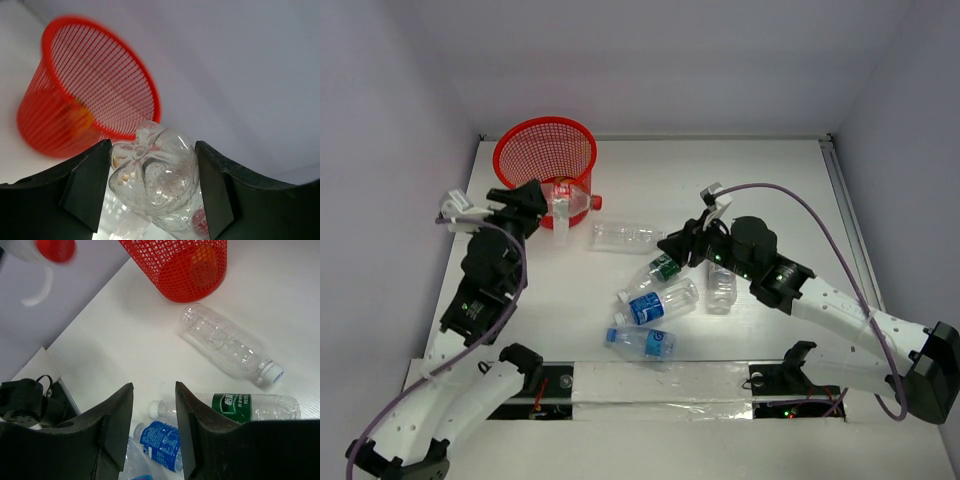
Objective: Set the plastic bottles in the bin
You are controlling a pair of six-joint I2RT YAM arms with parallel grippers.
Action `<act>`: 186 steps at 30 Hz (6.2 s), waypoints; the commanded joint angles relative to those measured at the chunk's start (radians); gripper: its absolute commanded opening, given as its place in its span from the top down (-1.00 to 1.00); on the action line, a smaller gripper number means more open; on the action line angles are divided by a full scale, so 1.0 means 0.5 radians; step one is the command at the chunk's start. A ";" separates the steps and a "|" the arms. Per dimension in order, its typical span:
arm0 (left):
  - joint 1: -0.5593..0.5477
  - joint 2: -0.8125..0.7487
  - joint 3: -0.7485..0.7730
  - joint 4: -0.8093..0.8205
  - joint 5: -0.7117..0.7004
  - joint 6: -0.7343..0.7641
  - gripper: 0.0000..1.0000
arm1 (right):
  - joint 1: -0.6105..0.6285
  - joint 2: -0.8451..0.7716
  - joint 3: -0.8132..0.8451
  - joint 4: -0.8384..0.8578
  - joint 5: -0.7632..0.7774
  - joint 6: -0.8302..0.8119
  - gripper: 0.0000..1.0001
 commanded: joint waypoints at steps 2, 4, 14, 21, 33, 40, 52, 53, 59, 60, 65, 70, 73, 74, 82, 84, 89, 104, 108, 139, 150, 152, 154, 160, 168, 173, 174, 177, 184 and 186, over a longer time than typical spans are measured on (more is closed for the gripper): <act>-0.009 0.437 0.625 0.125 -0.019 0.531 0.11 | 0.007 0.058 0.014 0.097 0.039 -0.010 0.11; 0.010 0.731 0.865 0.074 0.051 0.687 0.10 | 0.007 0.074 0.020 0.100 0.024 -0.004 0.12; 0.488 1.420 1.409 -0.065 0.153 1.000 0.12 | 0.007 -0.067 -0.017 0.060 0.052 -0.010 0.12; 0.593 1.650 1.388 -0.034 0.066 1.139 0.08 | 0.007 -0.089 -0.023 0.063 0.039 -0.007 0.12; 0.593 1.623 1.330 -0.022 0.149 1.118 -0.79 | 0.007 0.018 0.038 -0.038 0.281 -0.007 0.07; 0.369 1.222 1.103 -0.019 0.419 1.044 -0.68 | -0.018 0.080 0.081 -0.207 0.536 0.106 0.06; -0.370 0.531 0.238 0.076 0.840 0.774 0.14 | -0.551 0.178 -0.057 -0.563 0.984 0.330 -0.74; -0.492 0.515 0.192 0.083 0.825 0.734 0.15 | -0.552 0.217 -0.041 -0.587 1.012 0.343 -0.77; -0.880 0.576 -0.115 0.248 0.656 0.645 0.08 | -0.607 0.527 0.087 -0.820 1.003 0.428 -0.95; -0.923 0.607 -0.127 0.245 0.631 0.657 0.02 | -0.607 0.552 0.094 -0.842 0.997 0.435 -0.97; -1.033 0.757 -0.170 0.309 0.518 0.743 -0.39 | -0.607 0.632 0.100 -0.928 0.951 0.481 -0.99; -1.033 0.816 -0.232 0.438 0.591 0.838 -0.65 | -0.607 0.761 0.149 -0.949 0.908 0.471 -0.86; -1.033 0.871 -0.256 0.503 0.652 0.878 -0.67 | -0.607 0.828 0.167 -0.940 0.898 0.472 -0.71; -1.033 0.904 -0.259 0.524 0.656 0.900 -0.67 | -0.607 0.837 0.177 -0.949 0.904 0.481 -0.62; -1.033 1.082 -0.272 0.684 0.674 1.016 -0.72 | -0.607 0.605 0.226 -1.060 1.073 0.511 -0.06; -1.033 1.184 -0.232 0.690 0.665 1.050 -0.73 | -0.607 0.504 0.238 -1.084 1.113 0.499 -0.03; -1.033 1.395 -0.140 0.693 0.622 1.111 -0.74 | -0.607 0.050 0.284 -1.100 1.104 0.432 0.03; -1.033 1.760 0.112 0.650 0.545 1.197 -0.78 | -0.607 -0.516 0.584 -0.904 0.727 0.251 0.01; -1.033 1.816 0.112 0.672 0.518 1.216 -0.79 | -0.607 -0.329 0.793 -0.665 0.506 0.229 0.01; -0.978 2.196 0.152 0.819 0.515 1.302 -0.80 | -0.131 2.540 3.573 -0.023 0.080 0.683 -0.21; -0.997 2.353 0.210 0.776 0.530 1.317 -0.80 | -0.131 2.727 3.643 -0.127 -0.120 0.717 -0.68; -0.997 2.356 0.216 0.776 0.521 1.311 -0.80 | -0.131 2.721 3.643 -0.155 -0.129 0.702 -0.77; -0.997 2.353 0.216 0.773 0.511 1.305 -0.79 | -0.131 2.688 3.598 -0.143 -0.126 0.683 -0.84; -0.997 2.331 0.204 0.767 0.459 1.302 -0.73 | -0.131 2.562 3.460 -0.091 -0.160 0.646 -0.88; -0.997 2.325 0.201 0.761 0.438 1.305 -0.58 | -0.131 2.145 3.059 0.044 -0.175 0.515 -0.87; -0.997 2.307 0.195 0.761 0.413 1.296 -0.42 | -0.131 1.826 2.647 0.204 -0.145 0.426 -0.87; -0.997 2.292 0.189 0.773 0.407 1.292 -0.39 | -0.131 1.731 2.525 0.228 -0.142 0.401 -0.87; -0.997 2.194 0.146 0.797 0.377 1.274 -0.36 | -0.131 1.593 2.358 0.290 -0.096 0.331 -0.87; -0.997 1.832 -0.029 0.948 0.272 1.237 -0.28 | -0.131 1.108 1.819 0.403 0.079 0.113 -0.78; -0.997 1.706 -0.048 0.969 0.275 1.231 -0.25 | -0.131 0.921 1.598 0.422 0.131 0.052 -0.66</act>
